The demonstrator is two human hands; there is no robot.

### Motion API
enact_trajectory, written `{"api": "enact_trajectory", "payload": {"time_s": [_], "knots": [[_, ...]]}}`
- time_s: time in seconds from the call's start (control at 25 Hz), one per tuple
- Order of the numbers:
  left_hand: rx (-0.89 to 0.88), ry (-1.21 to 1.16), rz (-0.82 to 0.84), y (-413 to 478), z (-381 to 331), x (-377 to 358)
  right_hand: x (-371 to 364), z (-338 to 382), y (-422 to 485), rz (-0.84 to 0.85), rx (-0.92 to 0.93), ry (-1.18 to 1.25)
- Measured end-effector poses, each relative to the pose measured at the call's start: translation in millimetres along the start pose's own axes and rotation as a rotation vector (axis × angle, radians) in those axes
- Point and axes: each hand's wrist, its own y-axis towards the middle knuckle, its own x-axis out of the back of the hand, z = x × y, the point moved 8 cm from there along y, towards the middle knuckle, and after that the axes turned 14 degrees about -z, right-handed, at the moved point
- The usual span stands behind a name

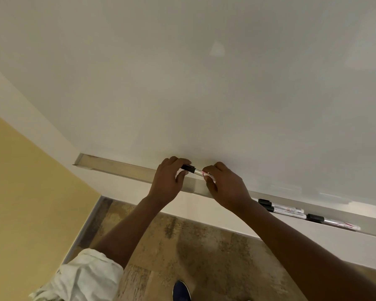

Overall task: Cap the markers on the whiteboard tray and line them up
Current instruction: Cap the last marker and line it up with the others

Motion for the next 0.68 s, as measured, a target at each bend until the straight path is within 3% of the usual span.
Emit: {"api": "enact_trajectory", "payload": {"time_s": [0.08,0.16,0.28,0.4,0.52,0.56,0.68], "knots": [[0.165,-0.178,-0.032,2,-3,6,9,-5,-3,0.009,-0.043,0.050],[0.502,-0.479,-0.063,1,-1,4,16,-7,-9,0.026,-0.077,0.117],[0.826,-0.855,-0.118,-8,-15,-10,30,-3,-16,0.004,-0.087,0.181],[1.119,-1.172,0.062,-29,-46,-44,43,2,-17,-0.043,-0.093,0.198],[1.227,-1.622,0.382,-42,-98,-67,47,8,-17,-0.042,-0.081,0.170],[1.244,-1.715,0.403,-42,-110,-68,48,8,-18,-0.046,-0.078,0.140],[1.367,-1.747,0.233,-39,-117,-74,54,6,-19,-0.085,-0.054,0.053]]}}
